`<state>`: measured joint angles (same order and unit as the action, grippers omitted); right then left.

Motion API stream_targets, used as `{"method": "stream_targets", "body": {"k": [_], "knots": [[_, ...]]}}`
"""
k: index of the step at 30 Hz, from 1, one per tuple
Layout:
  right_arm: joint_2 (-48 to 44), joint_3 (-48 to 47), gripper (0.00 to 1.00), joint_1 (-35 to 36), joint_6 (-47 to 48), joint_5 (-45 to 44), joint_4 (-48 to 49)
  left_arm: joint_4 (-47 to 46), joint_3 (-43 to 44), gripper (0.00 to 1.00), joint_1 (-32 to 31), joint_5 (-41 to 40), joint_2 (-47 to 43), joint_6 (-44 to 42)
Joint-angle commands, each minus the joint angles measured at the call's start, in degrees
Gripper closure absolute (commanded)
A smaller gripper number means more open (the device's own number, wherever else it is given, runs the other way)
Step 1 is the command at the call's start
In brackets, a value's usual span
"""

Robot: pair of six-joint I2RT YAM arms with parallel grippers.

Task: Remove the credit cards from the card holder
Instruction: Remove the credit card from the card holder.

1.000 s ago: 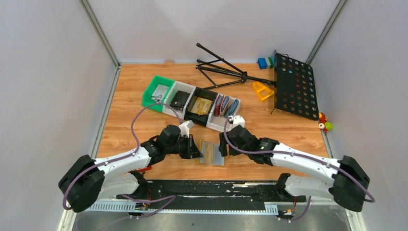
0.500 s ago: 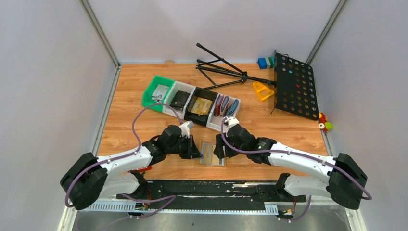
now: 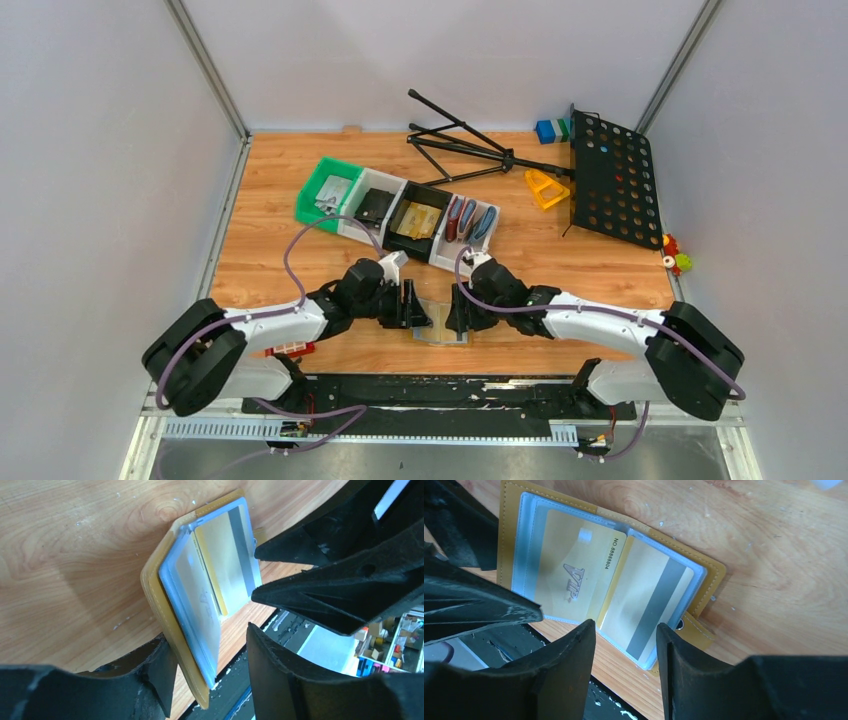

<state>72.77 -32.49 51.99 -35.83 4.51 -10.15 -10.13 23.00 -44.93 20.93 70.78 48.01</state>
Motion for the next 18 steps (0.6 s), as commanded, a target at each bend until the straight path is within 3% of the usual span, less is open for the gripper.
{"method": "stream_targets", "body": {"k": [1, 5, 8, 13, 18], "knots": [[1.37, 0.32, 0.54, -0.01, -1.29, 3.32, 4.43, -8.32, 0.66, 0.45, -0.16, 2.16, 4.94, 1.86], [1.11, 0.41, 0.56, -0.04, -1.42, 4.37, 4.53, -11.25, 0.89, 0.65, -0.16, 2.43, 9.57, 3.01], [-0.29, 0.43, 0.56, -0.04, -1.32, 4.12, 3.59, -12.20, 0.71, 0.97, -0.08, 2.41, 10.62, 3.61], [-5.71, 2.66, 0.59, -0.50, -3.13, 5.30, 5.35, -13.49, -0.66, 1.00, 0.31, 2.81, 6.21, 4.97], [-11.11, 7.86, 0.61, -3.12, -8.70, 10.64, 14.93, -18.36, -2.26, 1.00, 0.87, 7.14, 1.26, 8.72]]}}
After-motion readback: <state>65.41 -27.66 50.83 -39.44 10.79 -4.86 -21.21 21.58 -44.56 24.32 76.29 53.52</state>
